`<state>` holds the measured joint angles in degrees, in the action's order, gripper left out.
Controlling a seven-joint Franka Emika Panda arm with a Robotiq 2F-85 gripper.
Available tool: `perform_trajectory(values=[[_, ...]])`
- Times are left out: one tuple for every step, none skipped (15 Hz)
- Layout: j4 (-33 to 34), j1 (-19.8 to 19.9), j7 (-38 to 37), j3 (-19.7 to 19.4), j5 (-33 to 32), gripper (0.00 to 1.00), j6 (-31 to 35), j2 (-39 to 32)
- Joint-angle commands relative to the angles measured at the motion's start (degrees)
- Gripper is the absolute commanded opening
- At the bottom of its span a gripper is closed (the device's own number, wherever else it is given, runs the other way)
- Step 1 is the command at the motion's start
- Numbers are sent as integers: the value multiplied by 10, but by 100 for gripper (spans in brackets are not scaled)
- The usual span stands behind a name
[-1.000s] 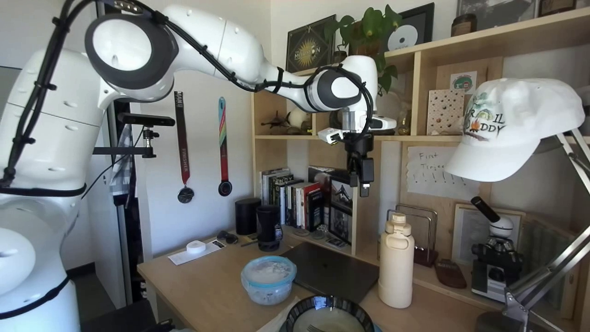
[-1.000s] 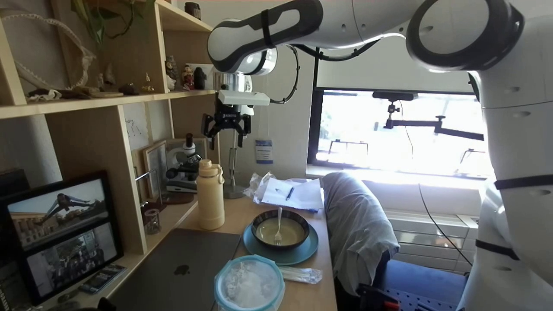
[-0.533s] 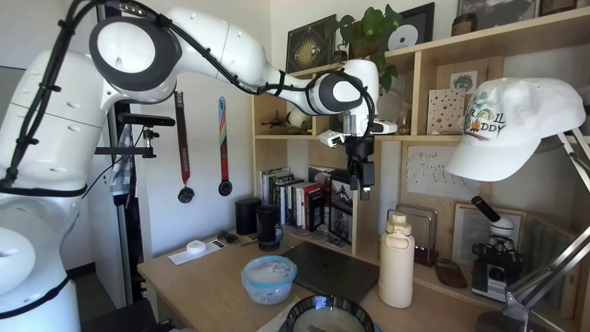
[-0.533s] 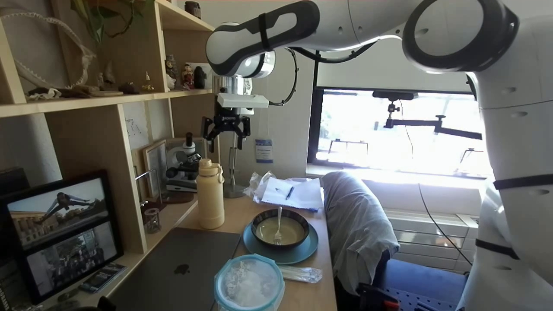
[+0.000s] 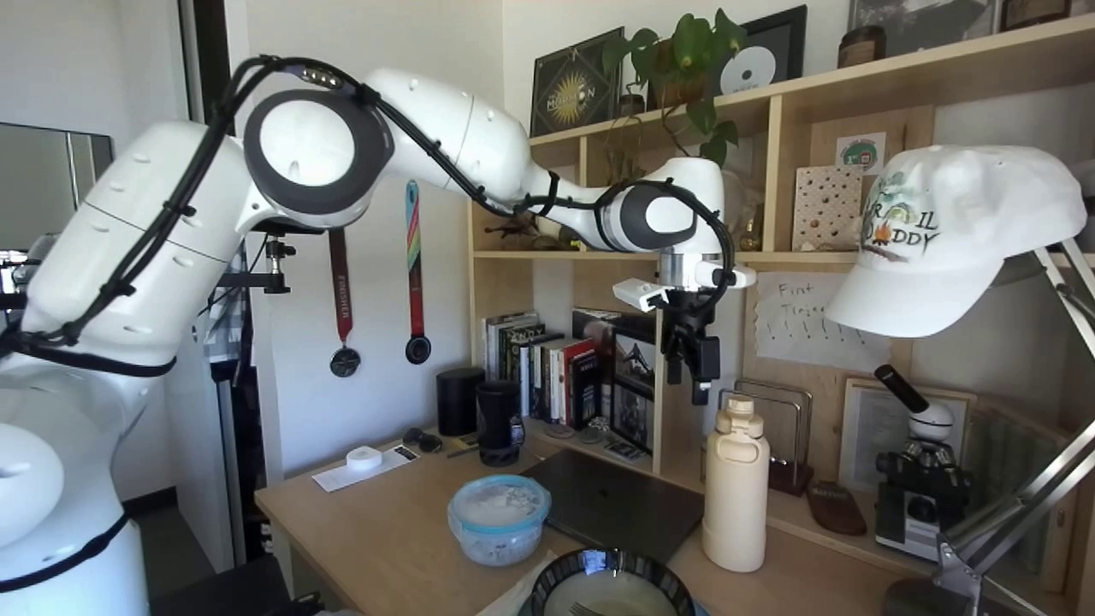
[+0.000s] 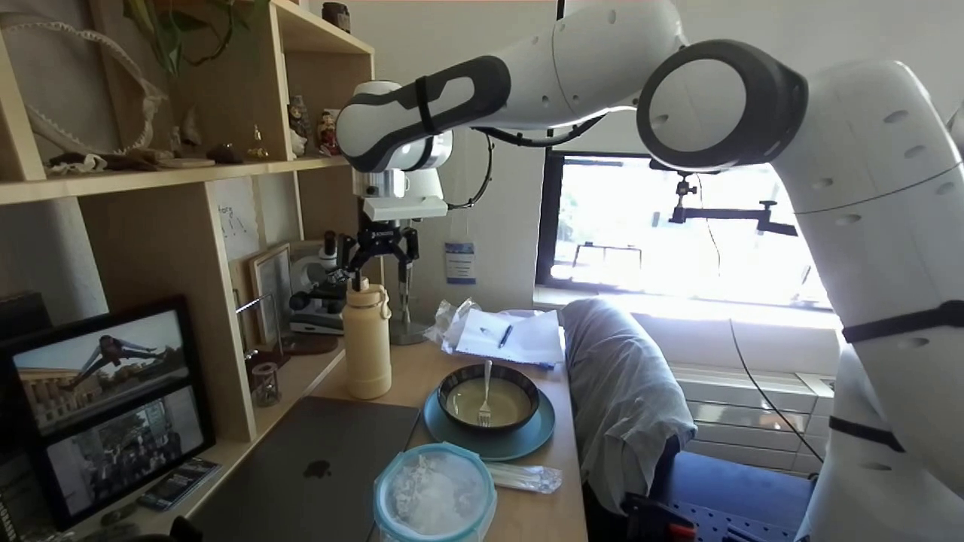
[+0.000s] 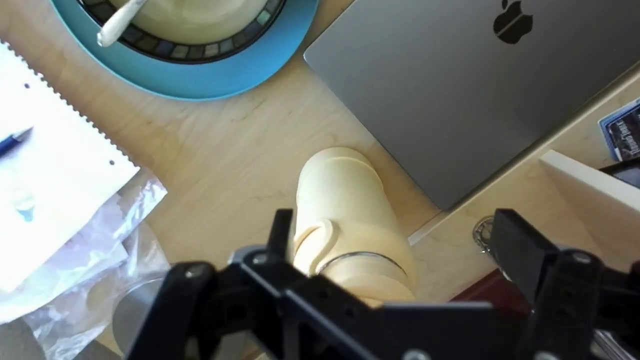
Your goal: Move the yellow bottle to the other side of the table, place the package in the black bowl, and move the black cup to the other side of the table
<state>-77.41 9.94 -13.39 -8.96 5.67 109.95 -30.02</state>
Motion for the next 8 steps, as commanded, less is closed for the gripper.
perform_trajectory(values=[[80,15,18,5,2,100,-6,-55],[97,19,22,6,2,100,-6,-67],[115,21,20,5,0,100,-9,-79],[132,24,20,5,1,100,-10,-89],[150,28,20,6,3,100,-14,-101],[167,31,21,7,3,100,-16,-111],[185,34,21,9,4,100,-18,-123],[202,38,21,11,6,100,-21,-135]])
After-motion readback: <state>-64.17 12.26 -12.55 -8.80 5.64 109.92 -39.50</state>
